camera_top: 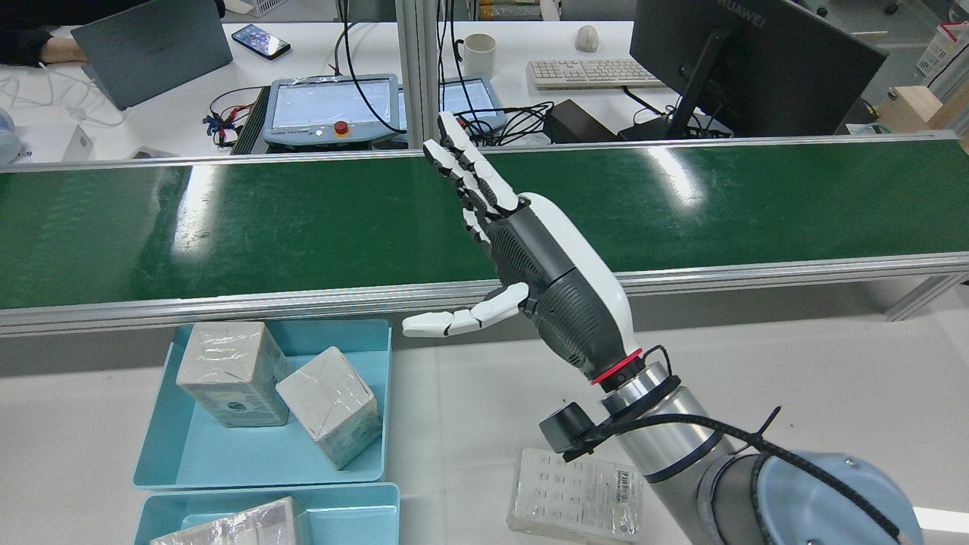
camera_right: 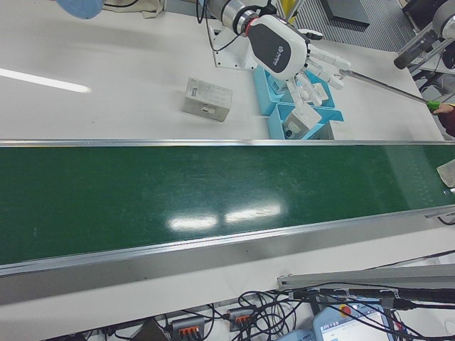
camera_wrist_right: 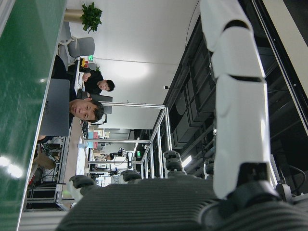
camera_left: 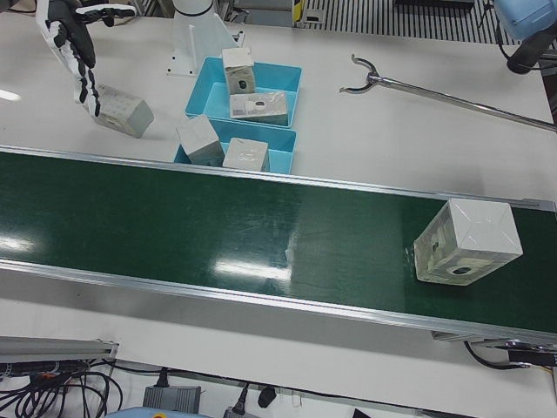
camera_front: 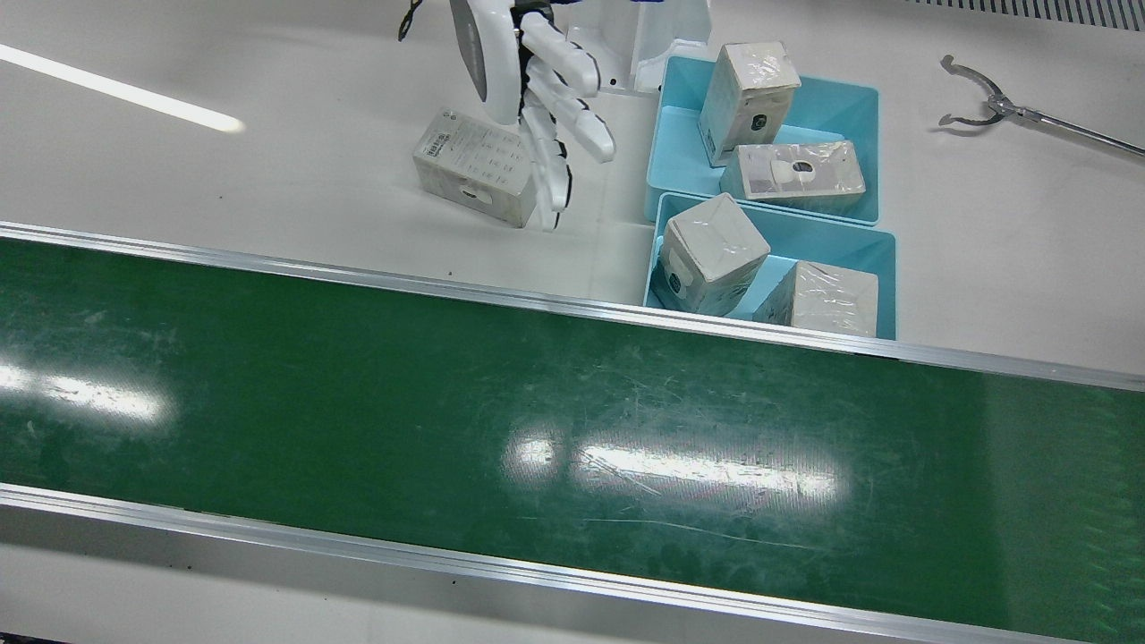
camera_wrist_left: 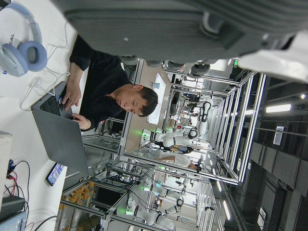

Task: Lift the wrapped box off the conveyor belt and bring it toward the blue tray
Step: 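Raise the right hand and move it along the belt toward the far end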

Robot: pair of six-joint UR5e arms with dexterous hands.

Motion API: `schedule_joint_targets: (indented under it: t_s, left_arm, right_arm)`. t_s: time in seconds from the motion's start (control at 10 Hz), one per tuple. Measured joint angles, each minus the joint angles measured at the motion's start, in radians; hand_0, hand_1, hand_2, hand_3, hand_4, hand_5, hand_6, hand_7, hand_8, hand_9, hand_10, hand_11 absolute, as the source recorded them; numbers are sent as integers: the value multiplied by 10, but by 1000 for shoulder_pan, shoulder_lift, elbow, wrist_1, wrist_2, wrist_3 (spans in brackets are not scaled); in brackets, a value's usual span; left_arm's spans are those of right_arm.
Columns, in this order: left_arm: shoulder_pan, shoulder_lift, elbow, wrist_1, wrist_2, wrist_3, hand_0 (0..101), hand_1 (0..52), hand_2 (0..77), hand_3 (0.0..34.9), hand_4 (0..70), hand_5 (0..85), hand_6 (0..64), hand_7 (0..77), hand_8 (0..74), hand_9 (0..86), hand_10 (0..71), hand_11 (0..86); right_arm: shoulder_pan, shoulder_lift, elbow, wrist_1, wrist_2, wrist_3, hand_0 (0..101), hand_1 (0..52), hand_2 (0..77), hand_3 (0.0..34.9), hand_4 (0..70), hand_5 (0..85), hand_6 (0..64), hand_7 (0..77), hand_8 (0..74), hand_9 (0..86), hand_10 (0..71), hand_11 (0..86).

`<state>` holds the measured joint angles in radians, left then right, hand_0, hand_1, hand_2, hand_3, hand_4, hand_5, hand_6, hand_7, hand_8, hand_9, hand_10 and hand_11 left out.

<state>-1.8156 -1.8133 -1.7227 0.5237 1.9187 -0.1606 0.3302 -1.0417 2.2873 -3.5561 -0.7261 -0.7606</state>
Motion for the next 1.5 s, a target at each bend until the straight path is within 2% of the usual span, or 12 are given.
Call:
schedule_joint_targets:
  t_s: [0.1,0.2,0.4,0.6,0.7,0.8,0.9,1.0,1.2,1.3,1.4,1.5]
  left_arm:
    - [0,0,0,0,0,0,0,0,5,0,0,11,0,0,0,0,0,0]
    - [0,0,0,0,0,0,0,0,5,0,0,11,0,0,0,0,0,0]
    - [0,0,0,0,0,0,0,0,5,0,0,11,0,0,0,0,5,0]
    - [0,0,0,0,0,0,0,0,11,0,0,11,0,0,0,0,5,0]
    - [0,0,0,0,0,0,0,0,5,0,0,11,0,0,0,0,0,0]
    - [0,0,0,0,0,0,0,0,5,0,0,11,0,0,0,0,0,0]
    - [0,0,0,0,0,0,0,0,5,0,0,11,0,0,0,0,0,0]
    - [0,0,0,0,0,0,0,0,11,0,0,11,0,0,0,0,0,0]
    - [0,0,0,0,0,0,0,0,11,0,0,11,0,0,0,0,5,0]
    - [0,0,0,0,0,0,0,0,11,0,0,11,0,0,0,0,5,0]
    - [0,0,0,0,0,0,0,0,5,0,0,11,0,5,0,0,0,0]
    - [0,0,0,0,0,0,0,0,5,0,0,11,0,5,0,0,0,0]
  right_arm:
    - [37,-21,27,-44,-25,19,495,175,169,310,0,11,0,38,0,16,0,11]
    - [82,-37,38,-109,-54,77,495,175,169,313,0,49,0,44,0,16,0,11]
    - [194,-83,42,-241,-119,223,487,175,180,311,0,22,0,0,0,16,0,11]
    - [307,-126,33,-286,-208,275,486,158,185,312,0,22,0,27,0,16,0,11]
    - [365,-136,9,-292,-253,284,473,153,125,301,0,16,0,0,11,16,0,11]
    - [418,-142,-18,-292,-290,289,473,153,125,301,0,16,0,0,11,16,0,11]
    - [463,-145,-49,-291,-318,293,465,109,131,300,0,11,0,0,22,16,0,11]
    - [505,-145,-91,-287,-340,304,465,120,109,294,0,11,0,0,38,16,0,11]
    - [569,-141,-206,-254,-361,356,462,131,98,234,0,11,0,0,0,16,0,11]
    - [588,-134,-250,-230,-365,382,462,131,98,234,0,11,0,0,0,16,0,11]
    - [602,-121,-276,-212,-367,402,462,104,82,150,0,11,0,0,5,16,0,11]
    - [610,-111,-290,-202,-369,421,462,104,82,150,0,11,0,0,5,16,0,11]
